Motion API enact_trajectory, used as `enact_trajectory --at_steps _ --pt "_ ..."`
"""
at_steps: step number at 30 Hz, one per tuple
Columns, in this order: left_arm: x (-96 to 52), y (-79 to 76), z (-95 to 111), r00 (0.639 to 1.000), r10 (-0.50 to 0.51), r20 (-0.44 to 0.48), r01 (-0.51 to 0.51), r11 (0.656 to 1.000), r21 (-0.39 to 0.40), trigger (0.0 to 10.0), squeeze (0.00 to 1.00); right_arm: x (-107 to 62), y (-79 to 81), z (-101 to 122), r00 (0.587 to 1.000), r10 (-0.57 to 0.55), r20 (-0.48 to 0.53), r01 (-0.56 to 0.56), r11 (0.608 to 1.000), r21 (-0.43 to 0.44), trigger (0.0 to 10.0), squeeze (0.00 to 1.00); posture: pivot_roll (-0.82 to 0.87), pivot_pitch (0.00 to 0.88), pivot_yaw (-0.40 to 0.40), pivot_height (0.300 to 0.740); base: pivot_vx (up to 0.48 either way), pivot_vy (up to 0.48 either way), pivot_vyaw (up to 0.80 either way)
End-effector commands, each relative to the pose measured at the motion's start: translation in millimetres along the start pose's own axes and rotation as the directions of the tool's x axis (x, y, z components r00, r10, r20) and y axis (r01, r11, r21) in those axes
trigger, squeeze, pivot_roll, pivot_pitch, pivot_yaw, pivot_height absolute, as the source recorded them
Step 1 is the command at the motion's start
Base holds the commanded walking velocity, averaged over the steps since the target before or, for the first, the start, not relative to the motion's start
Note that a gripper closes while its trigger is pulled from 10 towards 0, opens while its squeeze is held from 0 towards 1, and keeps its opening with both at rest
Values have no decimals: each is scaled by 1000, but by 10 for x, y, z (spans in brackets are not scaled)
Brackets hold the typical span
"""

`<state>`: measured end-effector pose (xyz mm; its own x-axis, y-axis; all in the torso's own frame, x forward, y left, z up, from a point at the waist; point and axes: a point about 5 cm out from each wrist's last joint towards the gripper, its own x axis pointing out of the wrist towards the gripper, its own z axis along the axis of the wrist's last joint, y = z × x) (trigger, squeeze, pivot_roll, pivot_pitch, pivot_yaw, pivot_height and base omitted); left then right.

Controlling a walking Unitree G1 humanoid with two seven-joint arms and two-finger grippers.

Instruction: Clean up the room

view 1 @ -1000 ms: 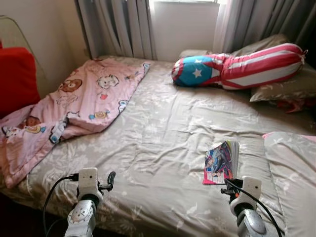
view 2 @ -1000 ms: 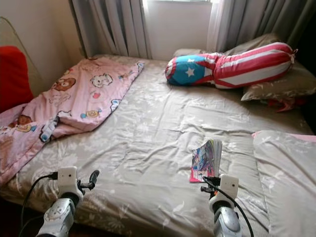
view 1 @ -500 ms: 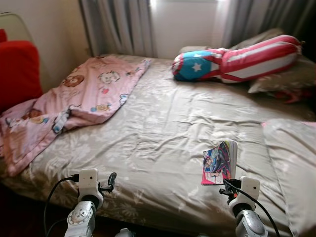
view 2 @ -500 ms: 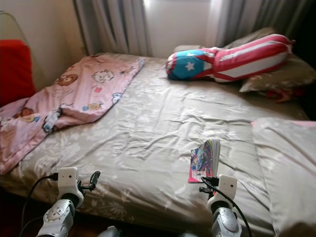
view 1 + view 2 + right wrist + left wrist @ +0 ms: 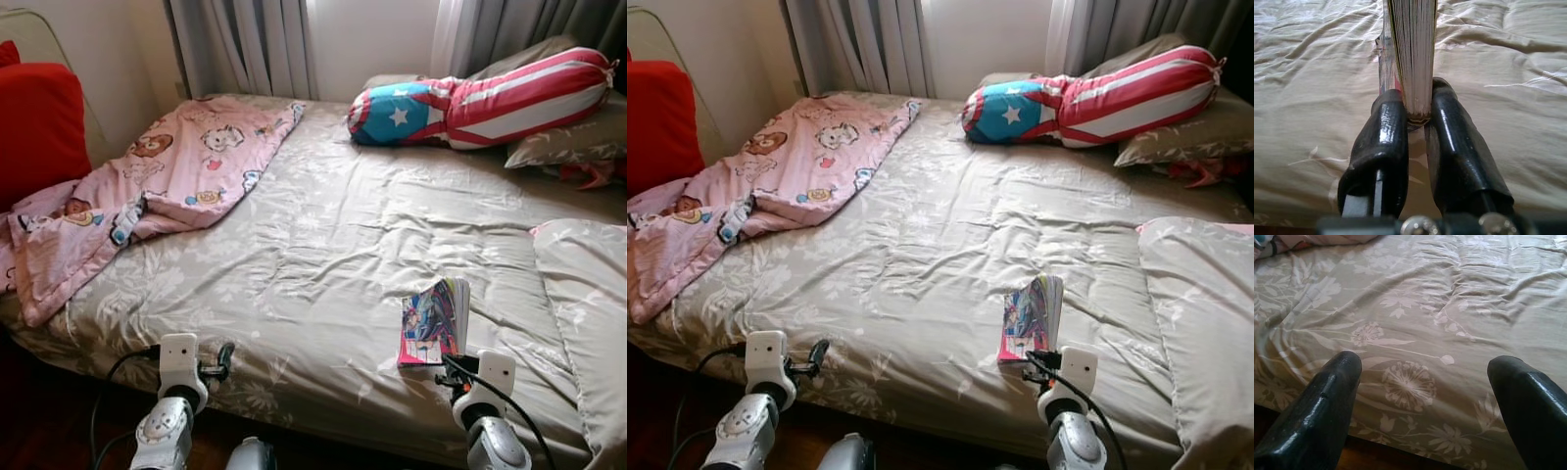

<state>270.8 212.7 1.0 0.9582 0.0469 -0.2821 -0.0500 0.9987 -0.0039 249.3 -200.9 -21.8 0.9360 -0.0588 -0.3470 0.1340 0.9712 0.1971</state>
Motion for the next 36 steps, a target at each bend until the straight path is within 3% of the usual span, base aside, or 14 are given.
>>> enact_trajectory --at_steps 1,22,26,31,36 --pt "-5 44 -6 1000 12 -8 -12 1000 -6 10000 0 70 49 169 996 19 85 -19 1000 4 10000 0 -116 0 20 652 255 0 0" --pt "11 29 -23 999 23 -29 -23 1000 -6 10000 0 107 121 182 996 53 71 -52 999 -12 10000 0 -115 0 19 652 300 0 0" --pt "7 30 -38 999 20 -40 -20 1000 2 10000 0 112 148 97 995 98 -17 -98 995 -10 10000 0 -118 0 24 652 0 0 0" --pt "-12 44 -62 999 20 -48 -19 1000 6 10000 0 107 149 52 980 190 -63 -182 976 117 10000 0 -112 0 28 652 0 0 0" --pt "-45 73 -101 998 15 -60 -14 1000 20 10000 0 74 81 -44 956 225 -188 -217 974 64 10000 0 -107 14 37 652 0 0 0"
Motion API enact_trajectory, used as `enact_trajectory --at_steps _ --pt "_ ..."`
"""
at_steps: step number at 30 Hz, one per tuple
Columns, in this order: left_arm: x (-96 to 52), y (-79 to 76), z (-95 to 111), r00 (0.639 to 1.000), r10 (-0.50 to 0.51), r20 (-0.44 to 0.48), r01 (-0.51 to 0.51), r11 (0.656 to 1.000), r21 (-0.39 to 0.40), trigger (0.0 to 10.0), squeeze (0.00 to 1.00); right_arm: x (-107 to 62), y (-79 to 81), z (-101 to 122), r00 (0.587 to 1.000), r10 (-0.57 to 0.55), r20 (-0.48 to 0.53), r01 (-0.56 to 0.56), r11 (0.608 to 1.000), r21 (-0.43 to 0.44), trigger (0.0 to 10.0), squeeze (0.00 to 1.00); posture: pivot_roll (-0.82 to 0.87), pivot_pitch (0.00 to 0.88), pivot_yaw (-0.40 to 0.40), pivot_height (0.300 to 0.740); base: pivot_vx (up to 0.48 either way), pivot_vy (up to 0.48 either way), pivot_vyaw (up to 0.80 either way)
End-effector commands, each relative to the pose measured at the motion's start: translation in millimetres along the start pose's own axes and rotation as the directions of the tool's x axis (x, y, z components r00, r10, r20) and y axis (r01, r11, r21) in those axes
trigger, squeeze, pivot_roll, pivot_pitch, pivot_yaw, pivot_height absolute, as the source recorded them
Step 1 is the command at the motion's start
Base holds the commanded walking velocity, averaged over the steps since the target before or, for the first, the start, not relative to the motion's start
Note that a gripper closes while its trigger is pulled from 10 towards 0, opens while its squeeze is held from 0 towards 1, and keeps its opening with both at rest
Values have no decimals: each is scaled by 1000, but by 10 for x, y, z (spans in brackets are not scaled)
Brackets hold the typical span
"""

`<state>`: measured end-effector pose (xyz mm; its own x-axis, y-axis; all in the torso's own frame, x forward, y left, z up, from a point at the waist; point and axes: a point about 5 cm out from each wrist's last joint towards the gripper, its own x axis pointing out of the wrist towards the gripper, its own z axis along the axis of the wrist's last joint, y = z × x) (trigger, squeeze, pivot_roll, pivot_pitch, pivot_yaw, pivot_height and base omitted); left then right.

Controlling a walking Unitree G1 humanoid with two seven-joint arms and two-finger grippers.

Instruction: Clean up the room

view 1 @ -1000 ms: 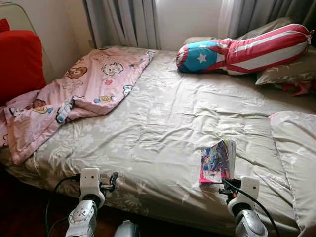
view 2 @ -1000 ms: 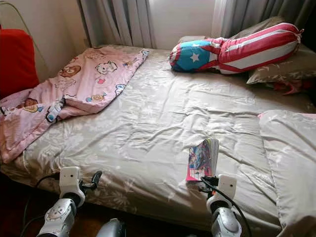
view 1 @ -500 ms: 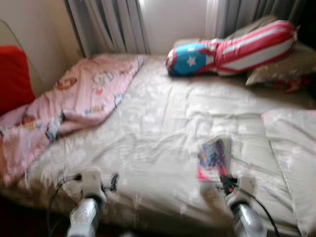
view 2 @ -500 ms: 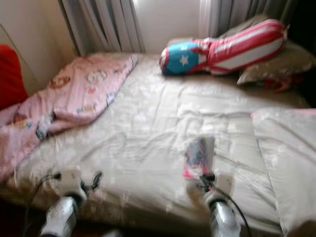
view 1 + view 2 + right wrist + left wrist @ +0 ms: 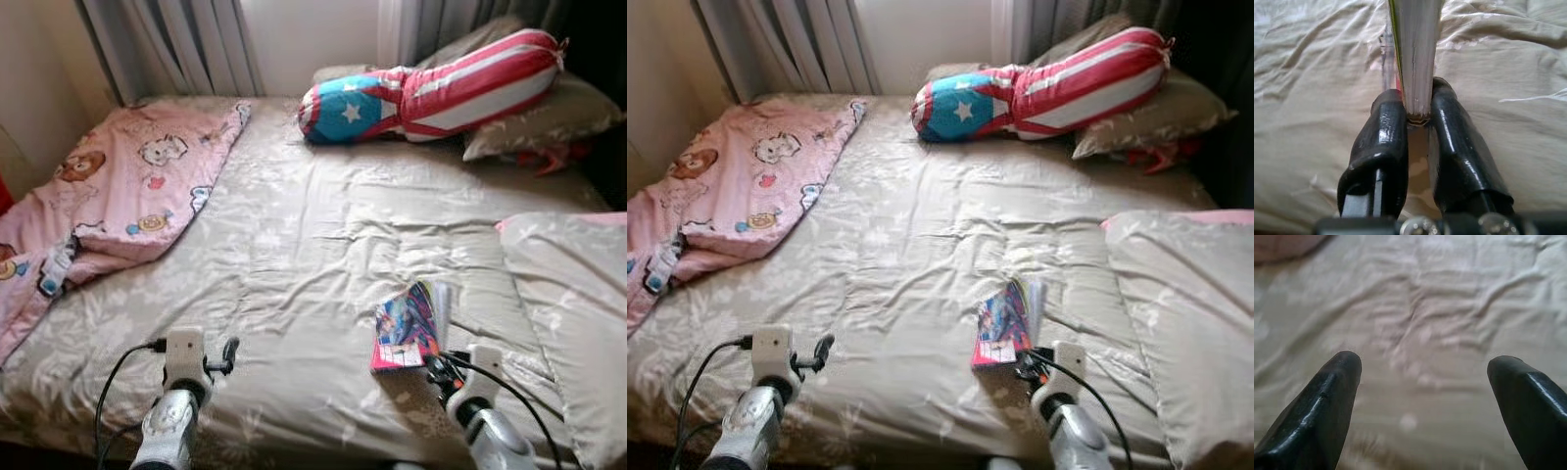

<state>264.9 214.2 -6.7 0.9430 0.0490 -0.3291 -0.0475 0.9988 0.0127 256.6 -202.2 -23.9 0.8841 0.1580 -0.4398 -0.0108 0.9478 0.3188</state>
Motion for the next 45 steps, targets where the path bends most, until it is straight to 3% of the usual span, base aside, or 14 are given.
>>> enact_trajectory --at_steps 1,3,4,5,7,9,12,17,20,23,29,31,38,45 --pt "-20 70 -23 1000 8 -14 -8 1000 10 10000 0 16 33 -18 999 29 -23 -28 999 29 10000 0 -102 20 42 652 0 0 0" --pt "-35 87 -36 1000 2 -18 -2 1000 23 10000 0 11 -17 37 1000 13 17 -14 995 98 10000 0 -93 31 48 652 0 0 0" --pt "-50 110 -48 1000 1 -19 0 999 32 10000 0 12 -60 102 998 5 70 -21 972 233 10000 0 -89 36 52 652 0 0 0" --pt "-55 118 -51 1000 1 -20 -1 999 34 10000 0 13 -69 121 996 5 87 -29 960 279 10000 0 -89 36 52 652 0 0 0" --pt "-74 141 -68 1000 4 -23 -4 999 40 10000 0 12 5 158 979 131 156 -179 919 352 10000 0 -83 42 58 652 0 0 0" --pt "-82 155 -73 1000 5 -24 -4 999 45 10000 0 -6 21 122 974 168 149 -210 916 343 10000 0 -81 51 63 652 0 0 0" --pt "-99 175 -83 1000 -5 -28 7 998 61 10000 0 -69 -33 -70 992 120 32 -124 951 284 10000 0 -73 68 74 652 0 0 0" --pt "-128 201 -90 999 -25 -26 27 996 86 10000 0 -141 -87 -245 994 83 -76 -60 962 267 10000 0 -58 101 93 652 0 0 0" --pt "-185 250 -135 999 -34 -36 37 994 105 10000 0 -188 -115 -364 982 42 -186 -21 993 114 10000 0 -47 141 106 652 0 0 0" --pt "-245 286 -179 998 -39 -42 44 992 118 10000 0 -192 -100 -406 978 28 -206 -5 994 113 10000 0 -32 162 109 652 0 0 0" --pt "-379 386 -292 998 -18 -67 26 992 123 10000 0 -193 -207 -356 975 -143 -173 158 984 78 10000 0 -16 181 105 652 0 0 0" --pt "-431 415 -323 997 -15 -73 25 991 129 10000 0 -192 -264 -286 973 -201 -117 216 966 140 10000 0 -2 200 106 652 0 0 0" --pt "-543 510 -386 996 3 -87 9 991 135 10000 0 -168 -270 -238 971 -215 -105 229 961 155 10000 0 28 219 109 652 0 0 0" --pt "-689 629 -443 995 22 -102 -7 989 149 10000 0 -126 -317 -112 958 -279 -66 286 924 253 10000 0 60 259 128 652 0 0 0"
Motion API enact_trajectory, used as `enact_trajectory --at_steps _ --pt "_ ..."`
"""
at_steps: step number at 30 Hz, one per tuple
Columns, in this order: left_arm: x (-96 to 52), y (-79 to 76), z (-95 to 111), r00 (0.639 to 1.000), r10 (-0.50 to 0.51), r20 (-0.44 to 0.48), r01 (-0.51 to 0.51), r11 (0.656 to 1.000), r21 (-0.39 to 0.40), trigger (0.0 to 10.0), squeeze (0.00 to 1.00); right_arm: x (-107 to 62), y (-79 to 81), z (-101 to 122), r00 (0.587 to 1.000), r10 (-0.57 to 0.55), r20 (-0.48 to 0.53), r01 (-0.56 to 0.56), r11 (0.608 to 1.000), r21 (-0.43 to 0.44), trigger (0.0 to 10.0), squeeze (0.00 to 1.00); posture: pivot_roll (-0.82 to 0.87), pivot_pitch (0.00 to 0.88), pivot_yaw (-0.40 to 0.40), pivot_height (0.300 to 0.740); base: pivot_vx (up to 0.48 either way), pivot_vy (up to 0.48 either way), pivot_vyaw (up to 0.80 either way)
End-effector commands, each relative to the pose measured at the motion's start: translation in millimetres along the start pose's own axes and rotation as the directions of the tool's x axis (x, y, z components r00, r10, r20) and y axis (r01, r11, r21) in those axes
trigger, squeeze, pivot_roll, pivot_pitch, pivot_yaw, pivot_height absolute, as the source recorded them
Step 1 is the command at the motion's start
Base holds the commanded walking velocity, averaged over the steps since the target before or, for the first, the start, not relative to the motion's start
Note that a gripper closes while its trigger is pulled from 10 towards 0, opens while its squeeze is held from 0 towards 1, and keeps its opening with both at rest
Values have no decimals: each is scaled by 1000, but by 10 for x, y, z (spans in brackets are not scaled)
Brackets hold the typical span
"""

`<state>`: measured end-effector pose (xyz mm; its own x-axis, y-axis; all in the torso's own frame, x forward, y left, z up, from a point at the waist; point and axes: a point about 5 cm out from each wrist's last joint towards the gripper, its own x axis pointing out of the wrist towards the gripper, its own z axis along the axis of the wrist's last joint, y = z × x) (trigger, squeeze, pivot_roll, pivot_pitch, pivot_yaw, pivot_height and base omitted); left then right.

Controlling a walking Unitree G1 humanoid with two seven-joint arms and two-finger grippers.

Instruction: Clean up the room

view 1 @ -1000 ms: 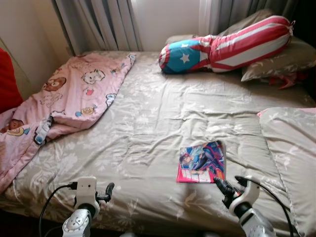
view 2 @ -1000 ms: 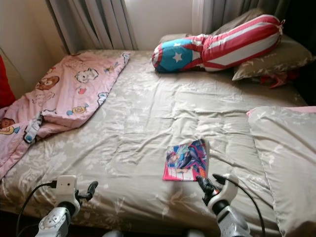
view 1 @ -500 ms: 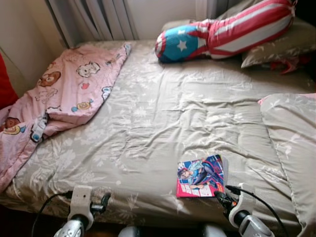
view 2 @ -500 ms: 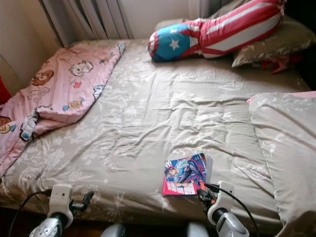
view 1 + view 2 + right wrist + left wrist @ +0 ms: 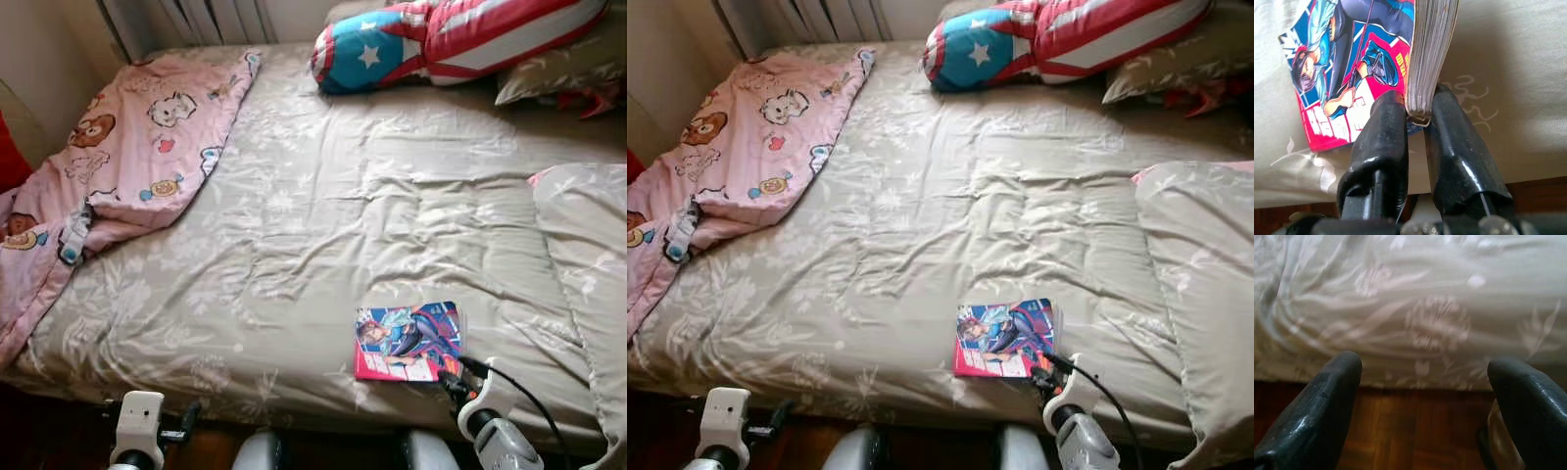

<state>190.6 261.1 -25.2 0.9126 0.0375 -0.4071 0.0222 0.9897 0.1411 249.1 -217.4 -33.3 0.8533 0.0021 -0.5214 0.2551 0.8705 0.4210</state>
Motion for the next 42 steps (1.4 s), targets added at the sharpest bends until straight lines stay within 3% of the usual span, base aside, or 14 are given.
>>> enact_trajectory --at_steps 1,4,5,6,17,18,20,27,28,29,35,36,37,42 --pt "-87 130 -62 999 30 -28 -30 1000 5 10000 0 -46 -170 16 993 -121 6 121 992 44 10000 0 61 263 130 652 0 0 0" --pt "-128 154 -88 999 28 -39 -28 1000 10 10000 0 -40 -187 57 990 -143 18 141 988 67 10000 0 61 267 131 652 0 0 0" --pt "-135 163 -95 999 29 -42 -29 1000 11 10000 0 -39 -199 66 987 -159 12 157 985 65 10000 573 58 267 132 652 0 0 0" --pt "-137 167 -98 999 31 -43 -30 999 11 10000 0 -41 -211 62 985 -171 2 171 984 47 10000 1000 58 268 132 652 0 0 0" --pt "-80 146 -112 997 43 -67 -43 999 1 10000 0 -118 -380 52 964 -265 4 265 964 19 10000 933 56 243 116 652 0 0 0" --pt "-66 149 -113 996 47 -72 -47 999 -3 10000 0 -131 -397 23 960 -280 -7 280 960 10 10000 78 54 232 111 652 0 0 0" --pt "-45 160 -117 995 57 -80 -58 998 -13 10000 0 -149 -418 -13 954 -300 -16 300 954 5 10000 0 52 219 108 652 0 0 0" --pt "18 125 -125 992 66 -104 -70 997 -31 10000 0 -174 -445 -54 949 -315 -24 315 949 -1 10000 8 42 186 89 652 0 0 0" --pt "32 112 -125 992 67 -108 -71 997 -33 10000 0 -176 -444 -63 949 -314 -25 314 949 -9 10000 592 42 186 89 652 0 0 0" --pt "40 101 -126 991 68 -111 -72 997 -35 10000 0 -177 -445 -63 949 -315 -24 315 949 -12 10000 1000 36 173 81 652 0 0 0" --pt "121 -21 -132 987 80 -139 -91 994 -69 10000 0 -162 -426 93 948 -304 97 309 950 -44 10000 1000 25 125 56 652 0 0 0" --pt "144 -60 -131 986 80 -147 -92 993 -77 10000 0 -145 -385 182 948 -277 156 296 949 -112 10000 286 22 109 48 652 0 0 0" --pt "153 -76 -132 985 81 -151 -94 992 -82 10000 0 -135 -360 219 948 -261 181 282 953 -107 10000 0 16 99 42 652 0 0 0" --pt "184 -137 -148 980 87 -181 -111 986 -123 10000 0 -109 -292 229 954 -228 193 252 961 -115 10000 0 -23 56 26 652 0 0 0"
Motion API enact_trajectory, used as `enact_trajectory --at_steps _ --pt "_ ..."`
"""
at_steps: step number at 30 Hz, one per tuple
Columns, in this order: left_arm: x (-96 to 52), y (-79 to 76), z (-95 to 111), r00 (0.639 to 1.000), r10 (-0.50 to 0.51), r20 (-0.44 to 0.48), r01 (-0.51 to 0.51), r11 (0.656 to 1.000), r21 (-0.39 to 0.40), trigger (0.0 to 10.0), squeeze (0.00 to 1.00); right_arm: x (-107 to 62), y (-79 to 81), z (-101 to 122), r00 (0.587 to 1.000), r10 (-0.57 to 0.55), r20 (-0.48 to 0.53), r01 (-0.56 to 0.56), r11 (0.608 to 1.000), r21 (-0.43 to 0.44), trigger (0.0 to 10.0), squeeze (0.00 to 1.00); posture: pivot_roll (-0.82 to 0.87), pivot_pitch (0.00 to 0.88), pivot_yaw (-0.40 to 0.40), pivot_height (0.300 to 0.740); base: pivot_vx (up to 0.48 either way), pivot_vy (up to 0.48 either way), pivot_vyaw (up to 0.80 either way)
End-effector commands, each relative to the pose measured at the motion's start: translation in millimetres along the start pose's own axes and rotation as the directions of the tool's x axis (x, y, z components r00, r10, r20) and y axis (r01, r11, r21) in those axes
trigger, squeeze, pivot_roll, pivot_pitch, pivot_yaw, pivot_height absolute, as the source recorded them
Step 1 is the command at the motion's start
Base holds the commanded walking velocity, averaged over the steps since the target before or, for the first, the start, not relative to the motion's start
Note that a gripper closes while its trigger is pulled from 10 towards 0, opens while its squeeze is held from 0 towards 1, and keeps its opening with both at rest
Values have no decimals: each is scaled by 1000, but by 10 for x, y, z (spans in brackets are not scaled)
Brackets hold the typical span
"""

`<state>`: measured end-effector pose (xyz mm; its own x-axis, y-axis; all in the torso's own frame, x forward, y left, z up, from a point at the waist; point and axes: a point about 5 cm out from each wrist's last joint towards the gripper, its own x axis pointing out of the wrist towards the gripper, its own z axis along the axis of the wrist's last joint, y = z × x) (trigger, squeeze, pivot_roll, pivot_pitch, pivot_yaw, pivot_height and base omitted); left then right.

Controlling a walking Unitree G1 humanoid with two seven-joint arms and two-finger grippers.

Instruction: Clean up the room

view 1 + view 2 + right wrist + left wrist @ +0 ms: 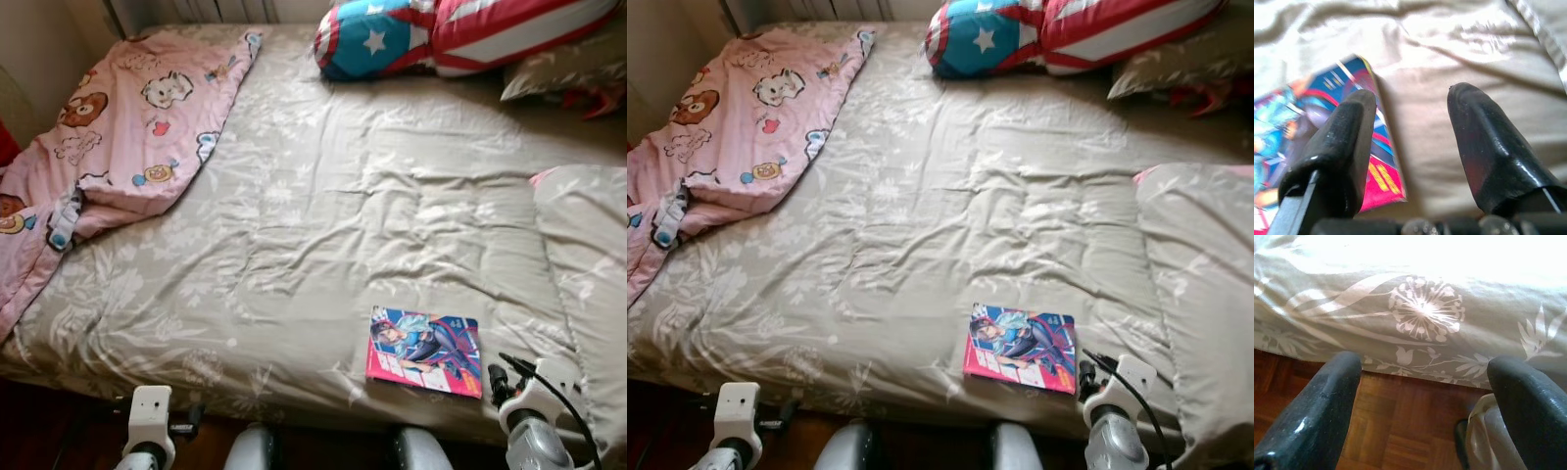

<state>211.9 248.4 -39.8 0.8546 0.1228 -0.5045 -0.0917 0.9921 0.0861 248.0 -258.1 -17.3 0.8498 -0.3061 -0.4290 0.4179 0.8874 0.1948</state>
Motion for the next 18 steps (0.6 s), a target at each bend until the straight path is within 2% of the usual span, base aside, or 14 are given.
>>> enact_trajectory --at_steps 1,2,9,10,13,18 --pt "-42 -1 -136 997 25 -68 -27 999 -36 10000 0 -44 24 -118 999 19 -42 -20 1000 -16 10000 0 -34 36 17 652 0 0 0" --pt "-35 -46 -164 995 26 -95 -31 998 -51 10000 0 -98 68 -272 993 49 -110 -54 998 -46 10000 0 -38 15 11 652 0 0 0" --pt "-20 -152 -233 985 14 -174 -25 998 -61 10000 0 -299 92 -673 965 41 -258 -60 996 -68 10000 0 -85 0 14 652 0 0 0" --pt "-22 -170 -250 982 13 -188 -24 998 -58 10000 0 -337 96 -740 957 39 -288 -69 993 -97 10000 0 -90 0 13 652 0 0 0" --pt "-25 -186 -274 977 16 -211 -30 998 -62 10000 0 -401 102 -853 939 23 -343 -75 987 -139 10000 0 -99 0 11 666 0 0 0" --pt "-21 -204 -288 972 14 -233 -31 997 -69 10000 0 -458 100 -950 918 13 -397 -70 989 -131 10000 0 -98 0 9 701 0 0 0"
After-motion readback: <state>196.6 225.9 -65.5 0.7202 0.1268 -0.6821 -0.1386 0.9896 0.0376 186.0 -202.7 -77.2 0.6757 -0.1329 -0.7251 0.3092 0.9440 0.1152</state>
